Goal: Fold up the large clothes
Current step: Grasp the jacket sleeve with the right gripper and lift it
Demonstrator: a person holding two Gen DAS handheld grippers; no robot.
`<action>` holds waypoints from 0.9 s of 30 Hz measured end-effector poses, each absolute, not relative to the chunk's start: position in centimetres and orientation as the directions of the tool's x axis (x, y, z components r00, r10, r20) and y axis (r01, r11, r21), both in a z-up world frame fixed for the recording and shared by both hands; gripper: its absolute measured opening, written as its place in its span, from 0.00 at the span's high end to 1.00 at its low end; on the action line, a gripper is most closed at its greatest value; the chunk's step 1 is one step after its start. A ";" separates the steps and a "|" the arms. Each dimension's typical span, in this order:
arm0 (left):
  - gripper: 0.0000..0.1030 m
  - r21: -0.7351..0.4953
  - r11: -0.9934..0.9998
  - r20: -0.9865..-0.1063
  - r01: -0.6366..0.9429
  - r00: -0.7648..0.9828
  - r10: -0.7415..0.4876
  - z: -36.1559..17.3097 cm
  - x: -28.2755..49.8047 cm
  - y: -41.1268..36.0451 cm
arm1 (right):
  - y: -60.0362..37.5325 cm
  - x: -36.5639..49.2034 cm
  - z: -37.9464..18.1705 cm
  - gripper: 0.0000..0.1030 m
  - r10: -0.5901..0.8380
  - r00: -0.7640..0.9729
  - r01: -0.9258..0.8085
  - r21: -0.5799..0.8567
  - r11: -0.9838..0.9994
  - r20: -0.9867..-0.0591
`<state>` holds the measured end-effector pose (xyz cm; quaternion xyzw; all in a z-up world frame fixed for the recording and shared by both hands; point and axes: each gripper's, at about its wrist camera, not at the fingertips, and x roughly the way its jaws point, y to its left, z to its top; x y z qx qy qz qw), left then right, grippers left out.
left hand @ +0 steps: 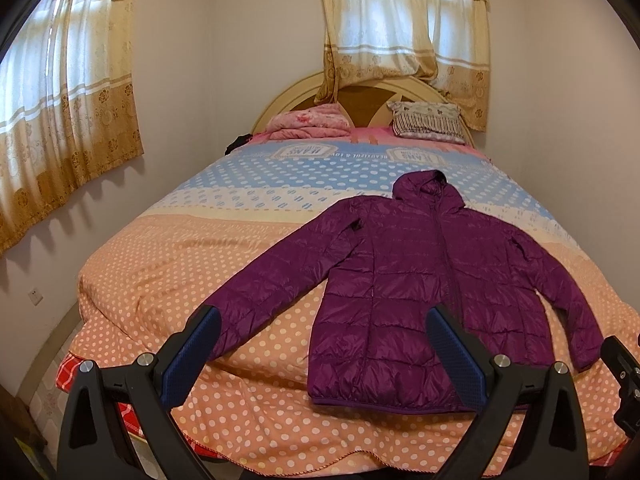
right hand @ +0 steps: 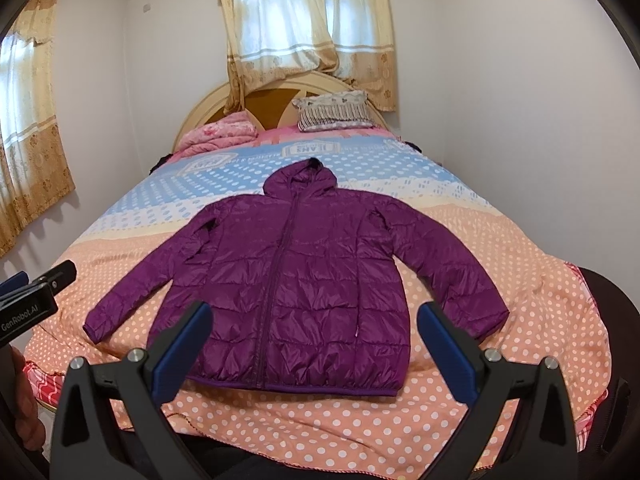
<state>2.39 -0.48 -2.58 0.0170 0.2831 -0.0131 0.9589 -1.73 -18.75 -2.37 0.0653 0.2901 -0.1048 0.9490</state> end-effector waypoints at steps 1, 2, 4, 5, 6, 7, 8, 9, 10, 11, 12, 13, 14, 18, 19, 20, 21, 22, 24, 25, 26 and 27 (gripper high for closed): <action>0.01 0.031 0.999 -0.543 0.034 0.840 -0.011 -2.9 2.7 -0.6 | -19.2 -1.3 -2.8 0.00 -0.157 0.800 0.241 0.071 0.968 -0.579; 0.01 0.043 0.998 -0.548 0.036 0.837 -0.006 -3.3 3.2 -0.7 | -19.8 -1.0 -3.1 0.00 -0.153 0.792 0.245 0.079 0.966 -0.591; 0.01 0.049 0.998 -0.565 0.045 0.825 -0.010 -4.1 4.2 -1.0 | -21.0 -0.3 -4.2 0.00 -0.156 0.776 0.266 0.093 0.959 -0.612; 0.01 0.054 0.998 -0.572 0.045 0.820 -0.006 -4.7 4.9 -1.1 | -21.6 0.0 -4.6 0.00 -0.163 0.768 0.278 0.093 0.956 -0.619; 0.01 0.064 0.997 -0.575 0.042 0.818 0.002 -5.1 5.4 -1.3 | -22.2 0.3 -4.9 0.00 -0.170 0.762 0.288 0.092 0.953 -0.625; 0.01 0.077 0.996 -0.578 0.044 0.816 0.009 -5.7 6.1 -1.5 | -22.7 0.6 -5.2 0.00 -0.173 0.759 0.293 0.093 0.952 -0.628; 0.01 0.088 0.995 -0.587 0.045 0.810 0.015 -6.3 6.9 -1.7 | -23.6 1.1 -5.7 0.00 -0.175 0.749 0.304 0.097 0.948 -0.638; 0.01 0.095 0.994 -0.597 0.044 0.802 0.022 -6.9 7.6 -1.9 | -24.3 1.6 -6.2 0.00 -0.179 0.742 0.314 0.099 0.944 -0.646; 0.01 0.099 0.994 -0.603 0.047 0.797 0.022 -7.3 8.2 -2.1 | -25.0 2.0 -6.6 0.00 -0.189 0.735 0.326 0.094 0.941 -0.651; 0.01 0.106 0.993 -0.611 0.054 0.791 0.022 -7.8 8.9 -2.3 | -25.7 2.4 -7.1 0.00 -0.206 0.725 0.342 0.083 0.936 -0.657; 0.01 0.111 0.992 -0.617 0.055 0.787 0.025 -8.3 9.6 -2.5 | -26.3 2.7 -7.6 0.00 -0.220 0.714 0.356 0.074 0.932 -0.664; 0.01 0.114 0.992 -0.619 0.058 0.785 0.025 -8.6 10.1 -2.8 | -27.3 3.2 -8.4 0.00 -0.231 0.696 0.375 0.070 0.924 -0.679; 0.01 0.118 0.991 -0.621 0.062 0.784 0.025 -8.9 10.7 -3.1 | -28.0 3.4 -8.9 0.00 -0.235 0.684 0.388 0.071 0.919 -0.690; 0.01 0.130 0.988 -0.630 0.079 0.776 0.021 -10.0 13.4 -4.4 | -32.7 4.5 -11.7 0.00 -0.275 0.616 0.466 0.061 0.883 -0.738; 0.01 0.134 0.987 -0.629 0.084 0.777 0.019 -10.2 13.9 -4.8 | -33.8 4.6 -12.2 0.00 -0.284 0.605 0.487 0.063 0.871 -0.744; 0.01 0.142 0.986 -0.633 0.092 0.774 0.018 -10.5 14.7 -5.4 | -34.6 4.7 -12.5 0.00 -0.290 0.593 0.504 0.065 0.861 -0.751; 0.01 0.145 0.984 -0.637 0.100 0.770 0.016 -10.8 15.3 -5.9 | -36.1 4.7 -13.0 0.00 -0.301 0.573 0.535 0.069 0.842 -0.763; 0.01 0.148 0.983 -0.638 0.108 0.770 0.011 -11.0 15.8 -6.4 | -36.9 4.7 -13.3 0.00 -0.305 0.566 0.548 0.073 0.833 -0.766; 0.01 0.164 0.979 -0.645 0.121 0.764 0.014 -11.7 17.0 -7.5 | -38.9 4.5 -14.0 0.00 -0.324 0.539 0.590 0.074 0.804 -0.778; 0.01 0.166 0.977 -0.648 0.131 0.762 0.008 -11.9 17.4 -7.9 | -39.7 4.4 -14.2 0.00 -0.327 0.532 0.602 0.076 0.795 -0.781; 0.01 0.167 0.975 -0.652 0.145 0.759 -0.001 -12.1 17.9 -8.5 | -40.3 4.2 -14.4 0.00 -0.333 0.525 0.613 0.076 0.786 -0.783; 0.01 0.174 0.973 -0.655 0.151 0.756 -0.001 -12.3 18.3 -9.0 | -40.8 4.1 -14.5 0.00 -0.339 0.518 0.625 0.076 0.777 -0.785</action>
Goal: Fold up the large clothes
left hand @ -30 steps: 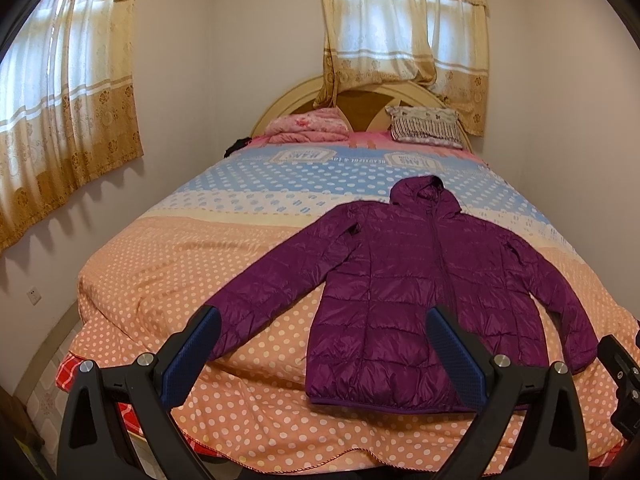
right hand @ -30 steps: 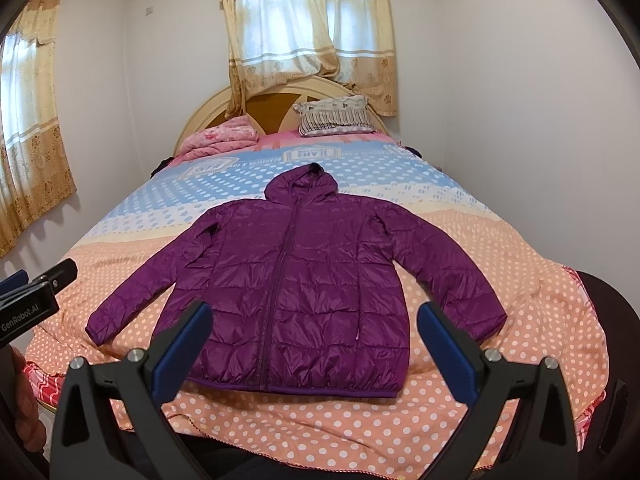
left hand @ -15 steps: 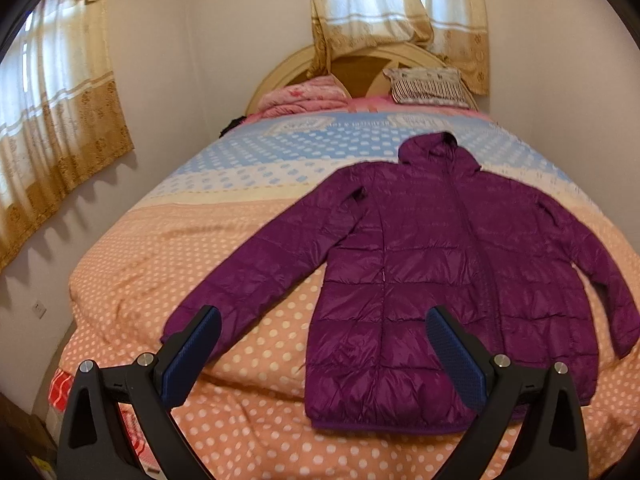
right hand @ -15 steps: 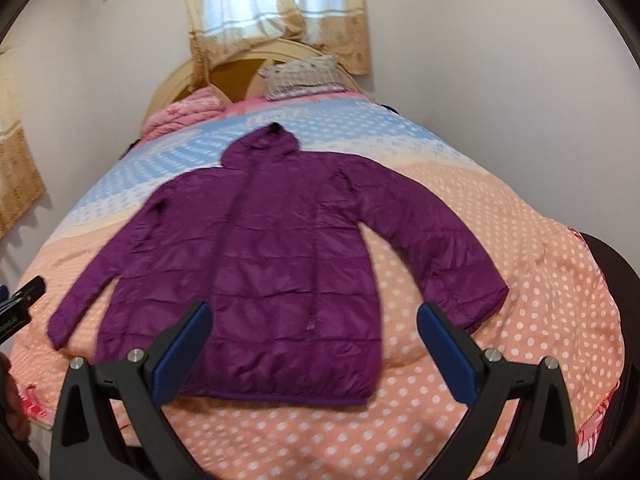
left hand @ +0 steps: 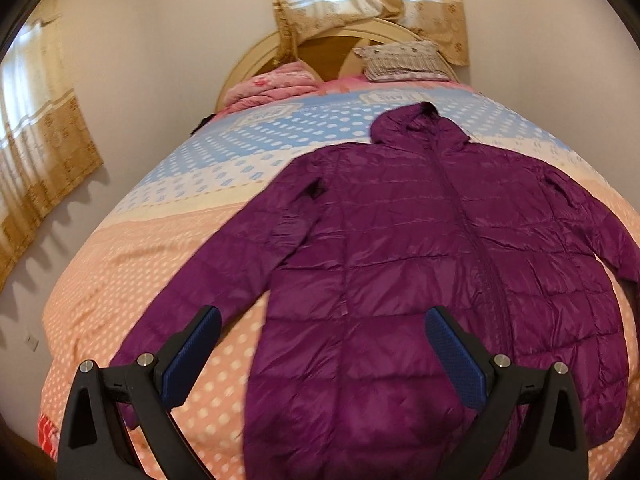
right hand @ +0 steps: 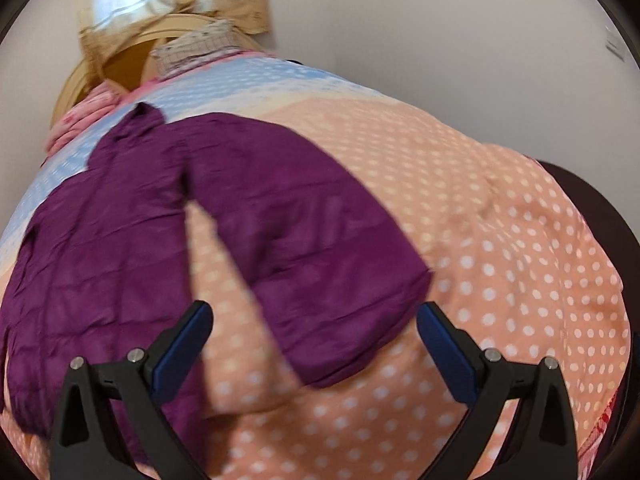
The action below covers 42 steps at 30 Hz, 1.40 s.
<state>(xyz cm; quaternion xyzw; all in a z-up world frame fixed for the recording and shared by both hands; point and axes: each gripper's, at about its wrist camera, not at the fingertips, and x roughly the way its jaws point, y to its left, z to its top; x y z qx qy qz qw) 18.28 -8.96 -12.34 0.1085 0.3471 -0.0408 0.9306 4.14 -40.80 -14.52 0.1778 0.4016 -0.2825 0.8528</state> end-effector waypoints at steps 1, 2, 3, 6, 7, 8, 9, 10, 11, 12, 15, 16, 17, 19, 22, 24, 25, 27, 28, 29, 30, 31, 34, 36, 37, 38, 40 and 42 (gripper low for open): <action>0.01 0.186 0.970 -0.659 0.158 0.752 0.004 -12.7 18.9 -9.6 | -41.4 4.0 -14.7 0.00 -0.343 0.513 0.636 0.080 0.768 -0.787; 0.01 0.188 0.968 -0.661 0.166 0.750 0.000 -12.9 19.3 -10.0 | -42.2 3.8 -14.8 0.00 -0.345 0.508 0.651 0.090 0.754 -0.789; 0.01 0.187 0.967 -0.661 0.173 0.750 -0.006 -13.2 19.9 -10.5 | -43.0 3.7 -15.0 0.00 -0.340 0.510 0.659 0.106 0.745 -0.790; 0.01 0.207 0.964 -0.659 0.169 0.752 0.009 -14.0 21.5 -11.5 | -44.5 3.3 -15.3 0.00 -0.324 0.517 0.673 0.142 0.726 -0.792; 0.01 0.211 0.963 -0.662 0.169 0.749 0.014 -14.3 22.0 -11.7 | -44.7 3.2 -15.5 0.03 -0.322 0.517 0.676 0.148 0.722 -0.793; 0.01 0.214 0.962 -0.666 0.167 0.746 0.018 -14.5 22.4 -11.9 | -45.1 3.2 -15.6 0.04 -0.316 0.518 0.678 0.155 0.719 -0.795; 0.01 0.216 0.962 -0.667 0.166 0.745 0.021 -14.6 22.7 -12.0 | -45.3 3.2 -15.9 0.08 -0.304 0.517 0.677 0.165 0.717 -0.800; 0.01 0.220 0.962 -0.667 0.164 0.744 0.026 -14.7 23.1 -12.1 | -45.5 3.3 -16.1 0.10 -0.286 0.518 0.673 0.178 0.718 -0.806; 0.01 0.224 0.961 -0.668 0.161 0.743 0.031 -14.8 23.4 -12.1 | -45.6 3.4 -16.4 0.14 -0.268 0.518 0.670 0.191 0.717 -0.813; 0.01 0.226 0.961 -0.670 0.158 0.741 0.036 -14.9 23.7 -12.1 | -45.6 3.6 -16.8 0.18 -0.253 0.514 0.669 0.199 0.717 -0.820; 0.01 0.226 0.962 -0.674 0.152 0.738 0.042 -15.2 24.4 -11.9 | -45.4 3.9 -18.1 0.31 -0.204 0.510 0.651 0.220 0.726 -0.836; 0.01 0.229 0.962 -0.676 0.149 0.736 0.047 -15.4 24.6 -11.8 | -45.2 4.0 -18.2 0.33 -0.214 0.511 0.647 0.209 0.733 -0.832; 0.01 0.233 0.961 -0.679 0.147 0.732 0.053 -15.6 24.7 -11.7 | -45.2 3.9 -18.1 0.38 -0.225 0.515 0.643 0.199 0.739 -0.827; 0.01 0.239 0.961 -0.684 0.143 0.727 0.062 -15.9 25.3 -11.3 | -45.7 3.9 -17.8 0.67 -0.207 0.531 0.628 0.218 0.747 -0.822; 0.01 0.258 0.958 -0.674 0.123 0.734 0.087 -15.8 26.6 -10.5 | -46.9 3.9 -16.6 0.84 -0.242 0.526 0.630 0.182 0.755 -0.816; 0.01 0.263 0.960 -0.664 0.097 0.740 0.108 -15.3 27.6 -9.7 | -47.9 4.2 -15.6 0.86 -0.287 0.522 0.642 0.149 0.752 -0.803; 0.01 0.265 0.961 -0.657 0.078 0.745 0.120 -14.9 28.4 -9.1 | -48.4 4.2 -14.9 0.86 -0.307 0.522 0.649 0.138 0.748 -0.795; 0.01 0.270 0.961 -0.652 0.064 0.747 0.134 -14.5 29.4 -8.6 | -49.4 4.6 -13.2 0.86 -0.358 0.527 0.660 0.106 0.744 -0.771; 0.01 0.273 0.961 -0.646 0.052 0.749 0.143 -14.1 30.0 -8.2 | -49.7 5.0 -12.2 0.87 -0.383 0.532 0.662 0.089 0.744 -0.755; 0.01 0.272 0.961 -0.645 0.048 0.751 0.145 -13.9 30.5 -8.1 | -49.9 5.7 -11.2 0.87 -0.402 0.539 0.660 0.074 0.748 -0.740; 0.01 0.268 0.962 -0.647 0.048 0.749 0.143 -13.7 31.1 -7.9 | -49.7 6.6 -10.2 0.87 -0.422 0.547 0.654 0.054 0.755 -0.723; 0.01 0.266 0.963 -0.649 0.045 0.747 0.145 -13.6 31.5 -7.7 | -49.4 7.2 -9.6 0.87 -0.435 0.553 0.648 0.038 0.761 -0.710; 0.01 0.246 0.969 -0.659 0.031 0.738 0.144 -13.2 33.1 -7.3 | -47.8 10.5 -7.0 0.87 -0.455 0.596 0.602 -0.007 0.799 -0.662; 0.01 0.248 0.969 -0.658 0.024 0.738 0.150 -13.2 33.9 -7.2 | -46.3 12.5 -6.2 0.87 -0.452 0.621 0.568 -0.029 0.823 -0.640; 0.01 0.248 0.968 -0.656 0.026 0.740 0.148 -13.2 34.1 -7.4 | -45.3 13.6 -5.9 0.87 -0.447 0.635 0.546 -0.043 0.836 -0.630; 0.01 0.247 0.969 -0.654 0.028 0.742 0.146 -13.2 34.4 -7.5 | -43.9 15.0 -5.7 0.87 -0.436 0.652 0.517 -0.056 0.854 -0.621; 0.01 0.244 0.969 -0.653 0.030 0.744 0.142 -13.2 34.8 -7.6 | -42.0 16.9 -5.6 0.87 -0.416 0.675 0.475 -0.073 0.877 -0.609; 0.01 0.243 0.969 -0.652 0.033 0.746 0.138 -13.2 35.1 -7.6 | -39.3 19.3 -5.8 0.87 -0.387 0.704 0.419 -0.093 0.903 -0.596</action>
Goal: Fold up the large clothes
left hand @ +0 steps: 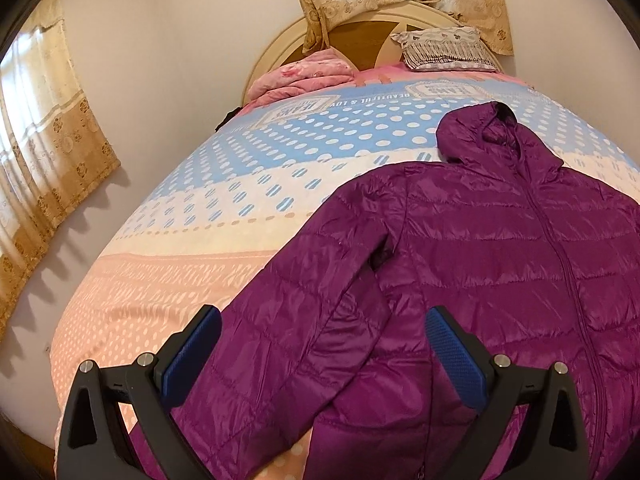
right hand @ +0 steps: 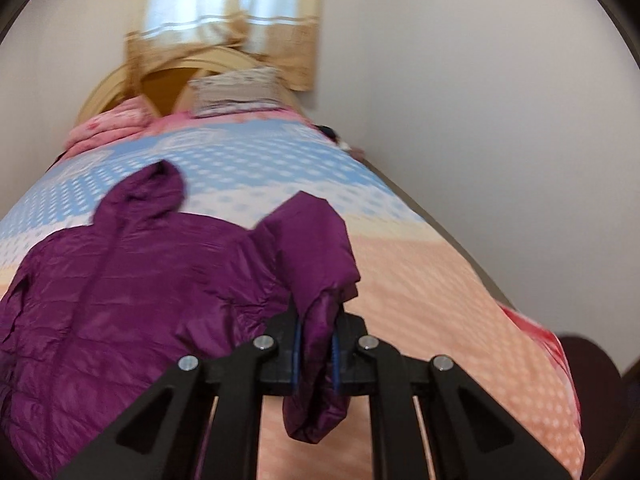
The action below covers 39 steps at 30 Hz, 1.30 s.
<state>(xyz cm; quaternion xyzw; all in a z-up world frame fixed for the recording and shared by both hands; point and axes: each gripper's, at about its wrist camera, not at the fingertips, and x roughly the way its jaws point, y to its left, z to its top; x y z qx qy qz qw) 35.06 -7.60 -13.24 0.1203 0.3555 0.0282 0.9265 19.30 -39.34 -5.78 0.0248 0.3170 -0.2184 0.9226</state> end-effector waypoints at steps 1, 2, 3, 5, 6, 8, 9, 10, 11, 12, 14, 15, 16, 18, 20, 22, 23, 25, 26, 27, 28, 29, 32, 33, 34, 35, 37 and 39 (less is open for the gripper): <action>0.01 0.243 0.969 -0.649 0.035 0.748 0.136 -13.3 35.2 -7.6 | -38.3 20.4 -5.9 0.87 -0.373 0.713 0.395 -0.100 0.913 -0.594; 0.01 0.244 0.969 -0.648 0.036 0.749 0.136 -13.3 35.3 -7.6 | -37.2 21.5 -6.2 0.87 -0.353 0.722 0.368 -0.102 0.924 -0.595; 0.01 0.249 0.968 -0.647 0.040 0.751 0.135 -13.5 35.4 -7.6 | -36.1 22.4 -6.5 0.87 -0.333 0.731 0.341 -0.103 0.934 -0.595; 0.01 0.261 0.965 -0.643 0.039 0.753 0.143 -13.7 35.6 -7.4 | -33.9 24.3 -7.1 0.87 -0.288 0.753 0.280 -0.109 0.954 -0.592; 0.01 0.268 0.963 -0.640 0.036 0.754 0.150 -13.9 35.7 -7.3 | -32.8 25.2 -7.4 0.87 -0.272 0.757 0.255 -0.114 0.960 -0.594; 0.01 0.271 0.962 -0.641 0.027 0.750 0.159 -14.2 36.1 -6.7 | -30.9 26.4 -8.1 0.87 -0.236 0.762 0.211 -0.113 0.971 -0.603; 0.01 0.270 0.962 -0.644 0.024 0.748 0.162 -14.3 36.1 -6.4 | -29.9 27.2 -8.5 0.87 -0.218 0.763 0.191 -0.110 0.975 -0.608; 0.01 0.271 0.963 -0.647 0.015 0.743 0.170 -14.5 36.3 -6.0 | -29.1 28.0 -9.0 0.87 -0.202 0.764 0.172 -0.108 0.979 -0.613; 0.01 0.272 0.962 -0.648 0.008 0.740 0.177 -14.6 36.4 -5.7 | -28.3 28.4 -9.3 0.87 -0.183 0.761 0.151 -0.104 0.983 -0.622; 0.01 0.275 0.962 -0.652 -0.003 0.735 0.189 -14.8 36.6 -5.2 | -27.3 29.5 -10.1 0.85 -0.144 0.748 0.112 -0.090 0.990 -0.648; 0.01 0.279 0.960 -0.656 -0.020 0.726 0.206 -15.0 36.8 -4.6 | -25.7 30.9 -11.7 0.78 -0.080 0.733 0.057 -0.056 0.997 -0.675; 0.01 0.284 0.958 -0.655 -0.031 0.723 0.217 -15.0 36.9 -4.2 | -25.2 31.1 -12.1 0.63 -0.057 0.734 0.037 -0.044 0.998 -0.676; 0.01 0.287 0.957 -0.652 -0.040 0.724 0.226 -14.9 36.9 -3.9 | -24.7 31.1 -12.4 0.49 -0.020 0.734 0.009 -0.020 1.000 -0.679; 0.01 0.284 0.957 -0.644 -0.051 0.730 0.230 -14.3 36.8 -3.6 | -24.2 30.3 -12.4 0.47 0.032 0.734 -0.021 0.025 0.999 -0.679; 0.01 0.284 0.957 -0.632 -0.064 0.738 0.237 -13.6 36.6 -3.6 | -23.8 28.8 -12.0 0.46 0.059 0.735 -0.044 0.040 0.998 -0.676; 0.01 0.269 0.961 -0.625 -0.063 0.747 0.224 -12.6 36.5 -4.3 | -23.9 27.0 -11.4 0.35 0.083 0.745 -0.073 0.043 0.996 -0.662; 0.01 0.255 0.966 -0.626 -0.055 0.752 0.207 -12.1 36.4 -4.8 | -24.3 25.8 -11.0 0.34 0.079 0.755 -0.073 0.036 0.997 -0.651; 0.01 0.225 0.974 -0.625 -0.037 0.761 0.173 -11.2 36.2 -6.3 | -25.9 23.7 -10.6 0.30 0.051 0.766 -0.045 0.026 0.999 -0.641; 0.01 0.203 0.979 -0.630 -0.008 0.765 0.137 -10.8 36.0 -7.5 | -26.7 23.2 -10.6 0.29 0.026 0.768 -0.018 0.019 1.000 -0.640; 0.01 0.183 0.983 -0.639 0.028 0.763 0.097 -10.6 35.9 -8.8 | -28.5 22.4 -10.9 0.29 -0.035 0.766 0.043 -0.002 0.999 -0.642; 0.01 0.163 0.984 -0.653 0.067 0.755 0.057 -10.5 35.8 -10.3 | -29.9 21.9 -11.0 0.29 -0.092 0.759 0.096 -0.029 0.995 -0.645; 0.01 0.138 0.985 -0.669 0.104 0.743 0.016 -10.5 35.8 -11.6 | -31.4 21.3 -11.4 0.29 -0.144 0.746 0.148 -0.049 0.988 -0.650; 0.01 0.086 0.974 -0.700 0.211 0.708 -0.092 -11.4 36.1 -16.5 | -35.2 20.0 -12.4 0.29 -0.233 0.712 0.260 -0.059 0.964 -0.663; 0.01 0.080 0.968 -0.705 0.237 0.700 -0.112 -11.8 36.2 -17.7 | -36.4 19.4 -12.9 0.28 -0.259 0.704 0.293 -0.061 0.954 -0.661; 0.01 0.060 0.959 -0.719 0.276 0.679 -0.150 -12.4 36.6 -19.7 | -37.0 18.9 -13.3 0.25 -0.286 0.699 0.319 -0.073 0.945 -0.656; 0.01 0.049 0.952 -0.729 0.301 0.663 -0.172 -13.0 37.0 -21.2 | -37.5 18.6 -13.7 0.24 -0.312 0.695 0.341 -0.085 0.936 -0.648; 0.01 0.054 0.939 -0.744 0.340 0.641 -0.189 -14.2 38.0 -24.0 | -38.3 18.1 -14.2 0.24 -0.337 0.692 0.363 -0.095 0.927 -0.639; 0.01 0.025 0.924 -0.770 0.383 0.596 -0.227 -15.4 39.1 -26.5 | -38.7 17.9 -15.1 0.24 -0.353 0.689 0.375 -0.105 0.921 -0.633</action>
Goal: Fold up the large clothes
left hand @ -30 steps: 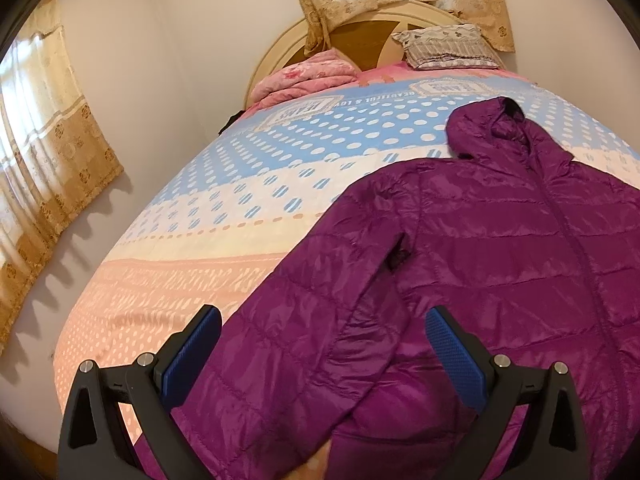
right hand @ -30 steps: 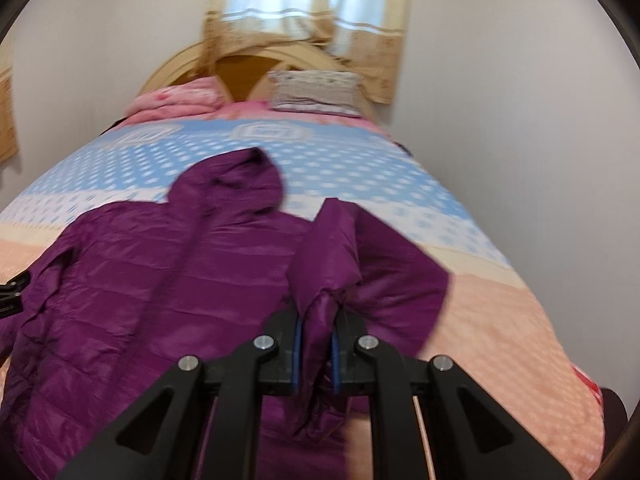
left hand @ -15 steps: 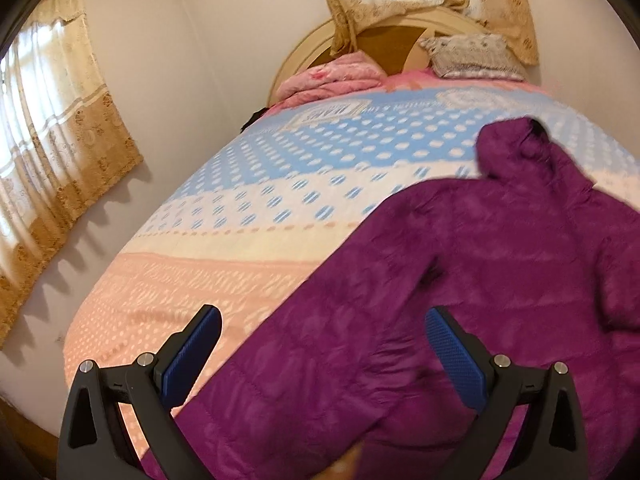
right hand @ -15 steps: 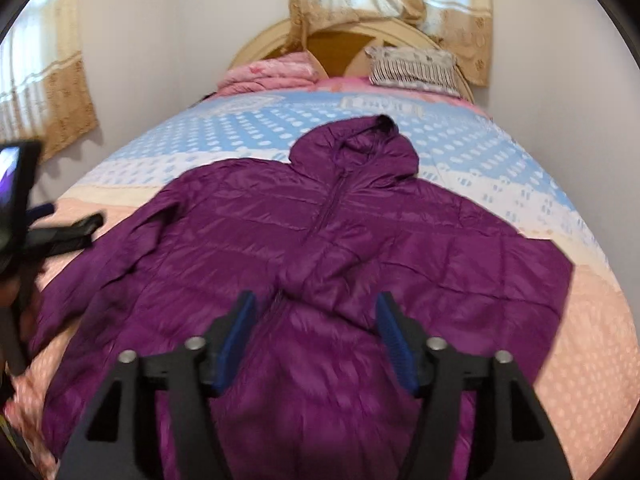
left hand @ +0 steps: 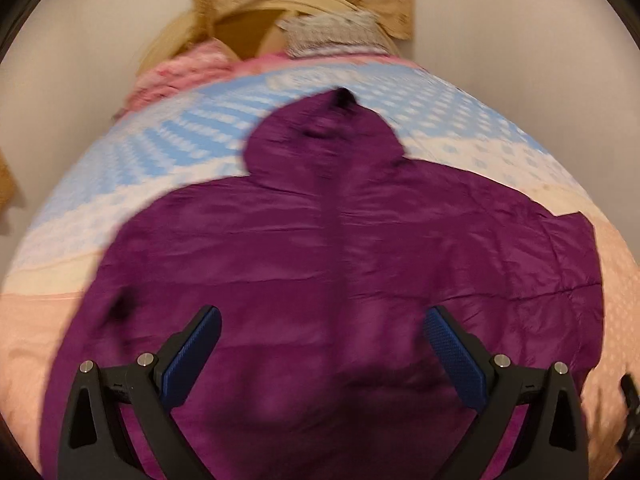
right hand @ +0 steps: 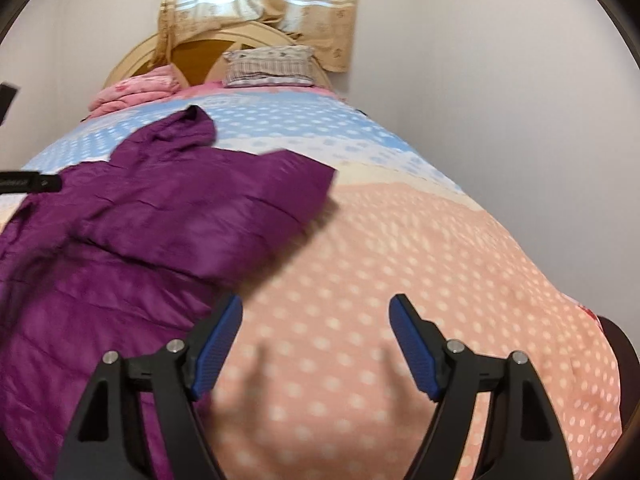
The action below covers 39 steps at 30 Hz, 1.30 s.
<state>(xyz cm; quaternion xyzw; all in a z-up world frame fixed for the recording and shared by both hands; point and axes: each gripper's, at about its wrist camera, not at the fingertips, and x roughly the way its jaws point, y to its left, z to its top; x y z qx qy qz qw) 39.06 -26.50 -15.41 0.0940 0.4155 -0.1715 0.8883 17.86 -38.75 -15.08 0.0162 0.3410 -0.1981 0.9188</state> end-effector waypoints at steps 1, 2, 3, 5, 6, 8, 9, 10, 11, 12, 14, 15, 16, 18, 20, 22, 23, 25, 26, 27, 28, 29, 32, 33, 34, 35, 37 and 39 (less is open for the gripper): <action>0.03 0.028 0.916 -0.787 0.401 0.574 -0.227 -16.1 39.5 -27.7 | -39.1 17.5 -15.3 0.24 -0.352 0.693 0.373 -0.104 0.922 -0.629; 0.18 0.030 0.908 -0.801 0.418 0.554 -0.229 -16.9 39.7 -28.8 | -39.1 17.5 -15.5 0.24 -0.354 0.702 0.374 -0.103 0.922 -0.618; 0.52 0.026 0.898 -0.816 0.439 0.529 -0.235 -17.5 39.9 -29.9 | -39.1 17.6 -15.6 0.24 -0.359 0.708 0.376 -0.105 0.920 -0.608; 0.83 0.011 0.888 -0.845 0.460 0.480 -0.238 -18.5 40.2 -31.2 | -39.4 17.1 -15.9 0.23 -0.360 0.720 0.375 -0.103 0.921 -0.593; 0.87 0.001 0.890 -0.840 0.455 0.484 -0.247 -18.3 40.1 -31.2 | -39.6 16.8 -16.0 0.22 -0.354 0.732 0.371 -0.095 0.924 -0.583; 0.91 0.016 0.887 -0.810 0.462 0.527 -0.259 -17.3 39.5 -31.1 | -40.1 16.1 -16.3 0.21 -0.347 0.751 0.369 -0.079 0.926 -0.562; 0.91 0.041 0.884 -0.782 0.465 0.566 -0.261 -16.1 38.8 -30.8 | -40.2 16.0 -16.5 0.20 -0.349 0.751 0.373 -0.077 0.925 -0.560; 0.91 0.054 0.886 -0.762 0.461 0.592 -0.262 -15.2 38.4 -30.3 | -40.4 15.7 -16.8 0.19 -0.349 0.749 0.375 -0.074 0.924 -0.563; 0.91 0.071 0.888 -0.733 0.455 0.627 -0.263 -13.9 37.9 -29.5 | -40.5 15.7 -17.0 0.19 -0.343 0.744 0.374 -0.068 0.925 -0.573; 0.91 0.074 0.889 -0.708 0.451 0.652 -0.272 -12.8 37.5 -28.7 | -40.6 16.0 -17.1 0.19 -0.328 0.739 0.369 -0.054 0.928 -0.589; 0.91 0.092 0.900 -0.662 0.427 0.701 -0.265 -10.7 36.7 -26.7 | -40.4 15.9 -17.2 0.18 -0.322 0.739 0.365 -0.050 0.930 -0.591; 0.91 0.101 0.905 -0.651 0.413 0.716 -0.254 -10.2 36.8 -25.9 | -40.2 15.9 -17.2 0.18 -0.324 0.740 0.362 -0.058 0.931 -0.590; 0.91 0.111 0.915 -0.629 0.388 0.740 -0.238 -9.4 36.7 -24.6 | -40.0 15.9 -17.3 0.18 -0.324 0.740 0.358 -0.063 0.932 -0.589; 0.91 0.126 0.933 -0.617 0.338 0.763 -0.193 -9.2 36.6 -22.3 | -39.5 16.2 -17.6 0.18 -0.320 0.736 0.346 -0.076 0.935 -0.597; 0.91 0.146 0.941 -0.618 0.304 0.771 -0.152 -10.0 36.8 -20.8 | -39.0 16.3 -17.9 0.18 -0.326 0.729 0.340 -0.096 0.936 -0.601; 0.91 0.211 0.934 -0.624 0.288 0.775 -0.098 -11.7 36.7 -20.5 | -38.6 16.5 -18.2 0.18 -0.331 0.724 0.330 -0.116 0.937 -0.605; 0.91 0.274 0.926 -0.616 0.258 0.787 -0.037 -13.0 36.6 -20.6 | -38.7 16.5 -18.2 0.18 -0.325 0.722 0.325 -0.116 0.939 -0.611; 0.91 0.318 0.917 -0.625 0.240 0.780 0.012 -15.1 36.5 -20.4 | -39.1 16.6 -18.3 0.19 -0.316 0.717 0.327 -0.101 0.940 -0.621; 0.90 0.327 0.916 -0.639 0.233 0.769 0.032 -16.2 36.6 -20.3 | -39.6 16.4 -18.1 0.20 -0.304 0.716 0.333 -0.075 0.940 -0.628; 0.90 0.320 0.921 -0.660 0.222 0.750 0.048 -17.3 36.9 -20.2 | -40.0 16.2 -17.8 0.24 -0.295 0.713 0.341 -0.052 0.939 -0.636; 0.89 0.296 0.926 -0.680 0.234 0.733 0.032 -17.8 37.0 -20.1 | -40.2 16.1 -17.6 0.27 -0.292 0.708 0.349 -0.040 0.936 -0.643; 0.89 0.278 0.928 -0.693 0.248 0.721 0.015 -18.1 36.9 -20.0 | -40.6 16.1 -16.9 0.27 -0.286 0.698 0.358 -0.025 0.933 -0.656; 0.68 0.270 0.936 -0.663 0.226 0.749 0.010 -16.8 36.6 -19.8 | -40.3 16.4 -14.3 0.32 -0.263 0.718 0.341 -0.004 0.940 -0.645; 0.45 0.269 0.939 -0.641 0.214 0.768 0.009 -16.3 36.4 -19.7 | -40.2 16.8 -13.0 0.34 -0.251 0.730 0.329 0.006 0.944 -0.635; 0.32 0.274 0.946 -0.591 0.174 0.807 0.023 -15.1 36.1 -19.3 | -40.3 17.6 -11.7 0.39 -0.224 0.747 0.311 0.031 0.950 -0.626; 0.11 0.270 0.953 -0.553 0.140 0.833 0.034 -14.2 35.9 -19.2 | -40.4 18.6 -10.6 0.43 -0.198 0.762 0.294 0.057 0.954 -0.617; 0.03 0.232 0.967 -0.487 0.105 0.873 0.022 -12.8 35.3 -18.7 | -40.6 20.6 -9.3 0.52 -0.183 0.778 0.281 0.072 0.957 -0.601; 0.03 0.215 0.971 -0.490 0.108 0.872 0.012 -12.4 36.4 -19.1 | -40.8 23.7 -8.5 0.57 -0.170 0.798 0.265 0.083 0.961 -0.578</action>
